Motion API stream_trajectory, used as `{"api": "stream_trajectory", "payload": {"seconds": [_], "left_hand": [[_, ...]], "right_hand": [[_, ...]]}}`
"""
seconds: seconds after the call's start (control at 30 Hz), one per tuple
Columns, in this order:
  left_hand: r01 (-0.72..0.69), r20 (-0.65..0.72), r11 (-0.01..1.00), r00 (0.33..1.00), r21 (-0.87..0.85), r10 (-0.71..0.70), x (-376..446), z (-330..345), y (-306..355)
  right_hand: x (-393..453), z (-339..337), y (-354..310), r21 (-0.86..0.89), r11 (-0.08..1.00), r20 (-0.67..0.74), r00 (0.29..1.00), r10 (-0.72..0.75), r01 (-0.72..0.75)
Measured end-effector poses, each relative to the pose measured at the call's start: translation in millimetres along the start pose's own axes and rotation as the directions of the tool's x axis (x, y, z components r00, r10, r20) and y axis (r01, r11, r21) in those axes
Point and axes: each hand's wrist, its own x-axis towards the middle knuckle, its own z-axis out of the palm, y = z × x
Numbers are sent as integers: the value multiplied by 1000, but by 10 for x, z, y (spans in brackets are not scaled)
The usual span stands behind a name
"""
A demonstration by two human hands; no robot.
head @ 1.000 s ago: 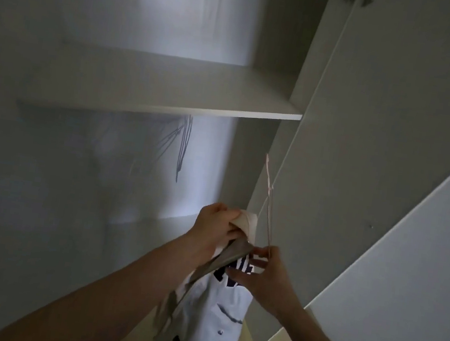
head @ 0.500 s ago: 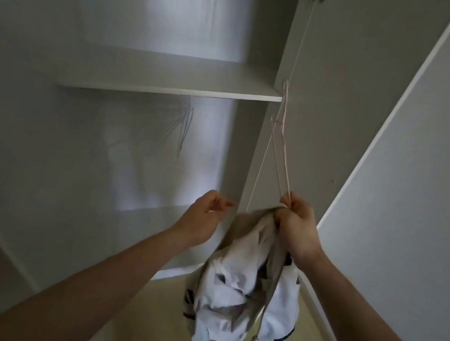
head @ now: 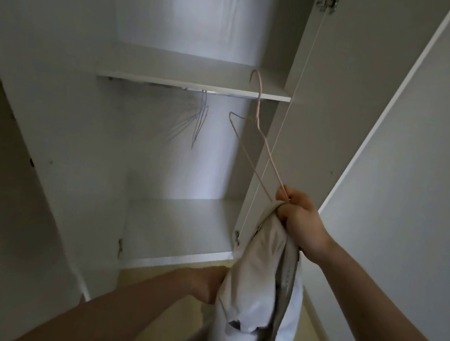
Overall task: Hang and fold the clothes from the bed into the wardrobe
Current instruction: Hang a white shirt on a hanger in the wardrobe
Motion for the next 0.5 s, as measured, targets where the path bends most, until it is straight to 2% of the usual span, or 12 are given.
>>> {"api": "stream_trajectory", "payload": {"seconds": [0.07, 0.1, 0.17, 0.23, 0.3, 0.33, 0.4, 0.5], "left_hand": [[90, -14, 990, 996, 112, -89, -15, 43, 64], [102, -69, 987, 993, 124, -94, -32, 33, 78], [156, -277, 973, 955, 169, -105, -108, -6, 48], [238, -495, 919, 867, 316, -54, -174, -61, -82], [278, -642, 892, 766, 357, 18, -230, -149, -284], [298, -684, 896, 729, 328, 8, -269, -211, -377], [361, -733, 909, 673, 208, -100, -341, -343, -480], [431, -729, 902, 627, 30, -275, -372, -453, -595]], "right_hand": [[-23, -70, -26, 5, 1000, 4, 1000, -14, 14], [-29, -120, -34, 5, 1000, -5, 1000, -20, 20], [-56, -209, -7, 18, 1000, -40, 999, -5, 6], [-103, -283, 34, 52, 998, -74, 997, 29, -26], [-143, -324, 73, 75, 997, -79, 996, 42, -36], [-159, -333, 83, 75, 997, -75, 997, 37, -31], [-170, -317, 75, 64, 998, -61, 998, 20, -16], [-150, -240, 32, 27, 999, -35, 999, -17, 18]]}}
